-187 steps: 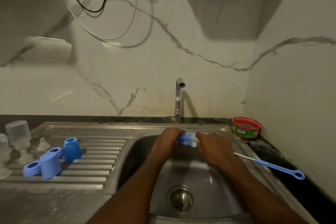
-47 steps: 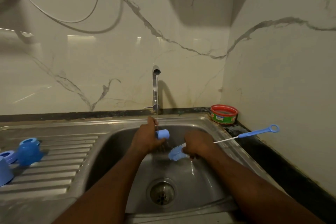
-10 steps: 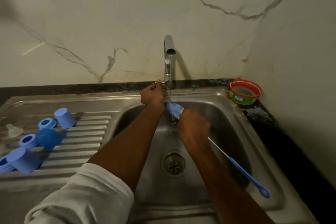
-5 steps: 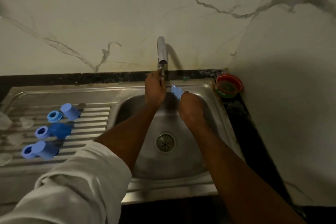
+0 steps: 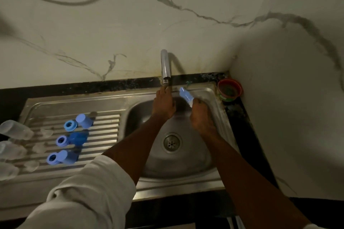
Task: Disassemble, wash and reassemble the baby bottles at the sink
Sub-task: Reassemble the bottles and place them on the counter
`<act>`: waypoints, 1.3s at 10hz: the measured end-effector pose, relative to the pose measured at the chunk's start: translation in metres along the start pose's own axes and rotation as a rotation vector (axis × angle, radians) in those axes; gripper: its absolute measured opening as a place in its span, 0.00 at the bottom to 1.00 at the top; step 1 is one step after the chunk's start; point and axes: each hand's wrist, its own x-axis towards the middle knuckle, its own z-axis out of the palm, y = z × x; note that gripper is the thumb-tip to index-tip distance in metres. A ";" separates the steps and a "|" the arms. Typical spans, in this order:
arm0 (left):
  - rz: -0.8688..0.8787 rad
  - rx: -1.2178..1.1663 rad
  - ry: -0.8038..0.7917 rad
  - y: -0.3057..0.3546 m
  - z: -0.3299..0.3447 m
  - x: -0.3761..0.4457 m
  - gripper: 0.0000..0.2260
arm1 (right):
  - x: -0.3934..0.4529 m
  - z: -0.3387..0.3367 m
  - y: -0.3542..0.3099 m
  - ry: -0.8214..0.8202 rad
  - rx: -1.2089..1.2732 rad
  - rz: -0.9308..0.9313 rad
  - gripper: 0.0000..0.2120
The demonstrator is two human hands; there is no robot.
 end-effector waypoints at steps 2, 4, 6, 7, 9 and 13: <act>0.016 0.066 -0.115 0.003 0.008 -0.004 0.37 | -0.013 -0.025 0.019 0.064 -0.210 -0.071 0.18; -0.002 0.035 -0.151 0.004 0.017 -0.024 0.37 | -0.027 -0.031 0.043 0.206 -0.469 -0.103 0.27; -0.002 0.035 -0.155 -0.013 0.008 -0.036 0.37 | -0.044 -0.040 0.087 0.319 -0.694 -0.005 0.23; 0.012 0.046 -0.170 -0.016 0.004 -0.041 0.36 | -0.051 -0.042 0.109 0.369 -0.794 0.000 0.24; 0.012 0.076 -0.183 -0.027 -0.001 -0.046 0.36 | -0.034 -0.038 0.136 0.419 -0.856 0.036 0.25; 0.005 0.143 -0.170 -0.049 -0.022 -0.061 0.36 | -0.038 -0.049 0.144 0.421 -0.623 0.115 0.32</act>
